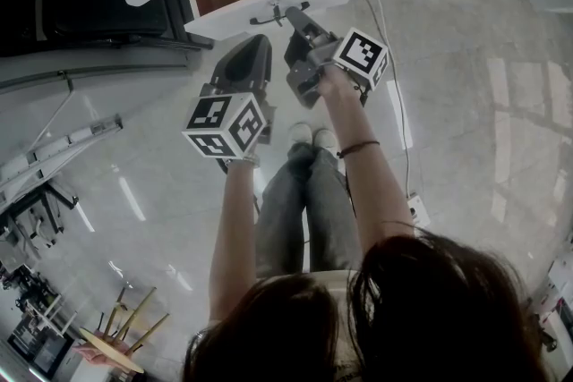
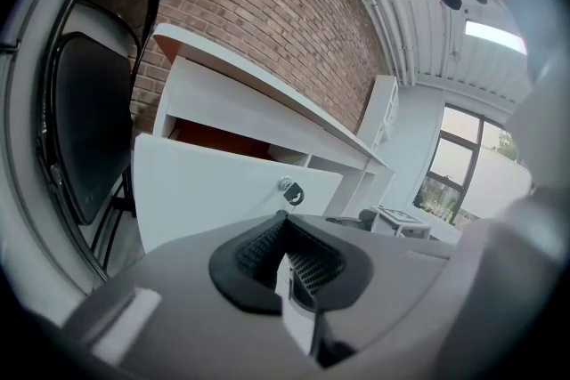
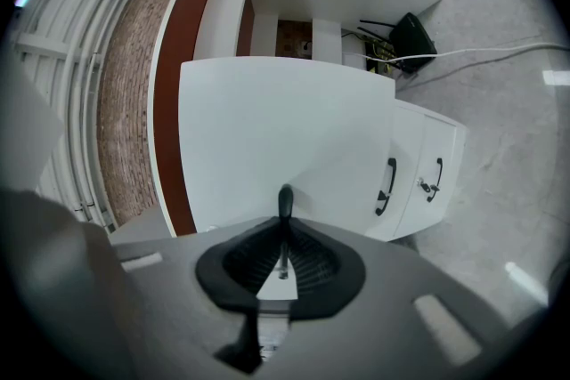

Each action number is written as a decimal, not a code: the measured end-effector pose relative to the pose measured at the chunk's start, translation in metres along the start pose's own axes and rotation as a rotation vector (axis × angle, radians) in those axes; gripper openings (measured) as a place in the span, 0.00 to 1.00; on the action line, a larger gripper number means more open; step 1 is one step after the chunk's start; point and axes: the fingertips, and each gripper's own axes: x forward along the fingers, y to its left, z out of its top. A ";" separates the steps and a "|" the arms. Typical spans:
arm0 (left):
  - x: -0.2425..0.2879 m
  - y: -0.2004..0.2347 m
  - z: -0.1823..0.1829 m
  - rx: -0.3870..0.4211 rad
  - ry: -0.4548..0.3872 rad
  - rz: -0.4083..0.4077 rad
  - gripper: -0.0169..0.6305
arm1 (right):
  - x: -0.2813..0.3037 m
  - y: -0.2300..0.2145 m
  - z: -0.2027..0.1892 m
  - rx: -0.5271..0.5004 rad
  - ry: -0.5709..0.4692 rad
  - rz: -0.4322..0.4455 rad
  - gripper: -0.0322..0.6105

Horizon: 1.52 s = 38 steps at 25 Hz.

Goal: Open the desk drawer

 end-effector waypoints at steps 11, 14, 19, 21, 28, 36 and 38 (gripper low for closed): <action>-0.003 0.001 0.002 -0.001 -0.003 0.013 0.03 | -0.002 0.001 -0.001 0.007 0.000 0.007 0.09; -0.001 0.002 0.004 -0.003 -0.003 0.014 0.02 | -0.001 0.001 0.000 0.005 0.001 0.004 0.09; -0.001 0.000 0.005 -0.007 -0.001 0.012 0.03 | -0.003 0.001 -0.001 0.014 0.000 -0.001 0.09; -0.002 -0.002 0.004 -0.005 0.000 0.011 0.03 | -0.005 0.001 -0.002 0.015 -0.001 -0.001 0.09; -0.006 -0.003 -0.001 -0.011 0.003 0.014 0.03 | -0.008 0.000 -0.003 0.001 -0.001 0.004 0.09; -0.005 -0.003 -0.003 -0.011 0.009 0.008 0.02 | -0.010 -0.001 -0.002 -0.047 0.013 -0.003 0.11; -0.005 -0.004 -0.003 -0.011 0.009 0.007 0.03 | -0.012 0.000 -0.001 -0.048 0.007 -0.005 0.12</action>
